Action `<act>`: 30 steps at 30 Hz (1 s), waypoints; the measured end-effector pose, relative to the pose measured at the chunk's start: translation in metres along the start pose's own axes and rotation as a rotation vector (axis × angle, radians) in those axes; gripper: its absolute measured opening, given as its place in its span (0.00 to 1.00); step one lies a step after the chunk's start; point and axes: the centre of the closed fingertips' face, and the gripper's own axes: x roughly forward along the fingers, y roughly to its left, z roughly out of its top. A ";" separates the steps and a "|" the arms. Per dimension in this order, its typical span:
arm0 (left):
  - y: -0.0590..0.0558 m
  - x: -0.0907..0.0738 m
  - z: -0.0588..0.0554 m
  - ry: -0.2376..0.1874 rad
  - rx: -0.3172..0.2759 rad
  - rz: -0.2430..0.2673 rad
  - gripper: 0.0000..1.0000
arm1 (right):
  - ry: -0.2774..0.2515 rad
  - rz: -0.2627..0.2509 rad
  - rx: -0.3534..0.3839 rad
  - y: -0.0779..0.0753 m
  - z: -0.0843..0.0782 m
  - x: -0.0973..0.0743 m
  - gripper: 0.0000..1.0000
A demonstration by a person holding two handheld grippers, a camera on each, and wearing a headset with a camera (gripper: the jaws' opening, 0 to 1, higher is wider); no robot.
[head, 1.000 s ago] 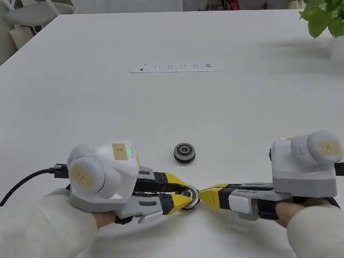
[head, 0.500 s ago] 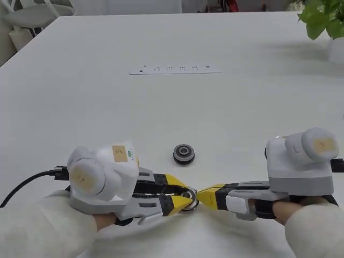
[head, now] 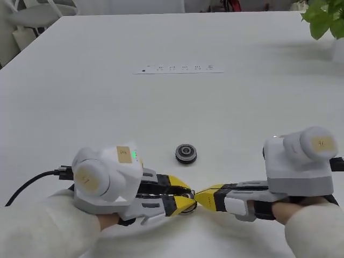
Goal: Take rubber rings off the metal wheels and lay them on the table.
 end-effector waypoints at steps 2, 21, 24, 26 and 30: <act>0.000 0.000 -0.001 0.001 0.003 -0.002 0.12 | -0.001 0.000 0.001 0.000 0.000 0.000 0.00; 0.003 0.002 0.000 -0.015 0.001 -0.002 0.12 | -0.030 0.020 0.036 0.006 0.004 -0.002 0.00; 0.004 0.003 0.001 -0.010 0.002 0.000 0.12 | -0.032 0.015 0.038 0.005 0.004 -0.002 0.00; 0.004 0.003 0.001 -0.002 0.009 0.003 0.12 | -0.037 0.010 0.047 0.004 0.004 -0.002 0.00; 0.004 0.001 0.000 -0.009 -0.027 -0.009 0.14 | -0.039 -0.005 0.042 0.002 0.005 -0.003 0.00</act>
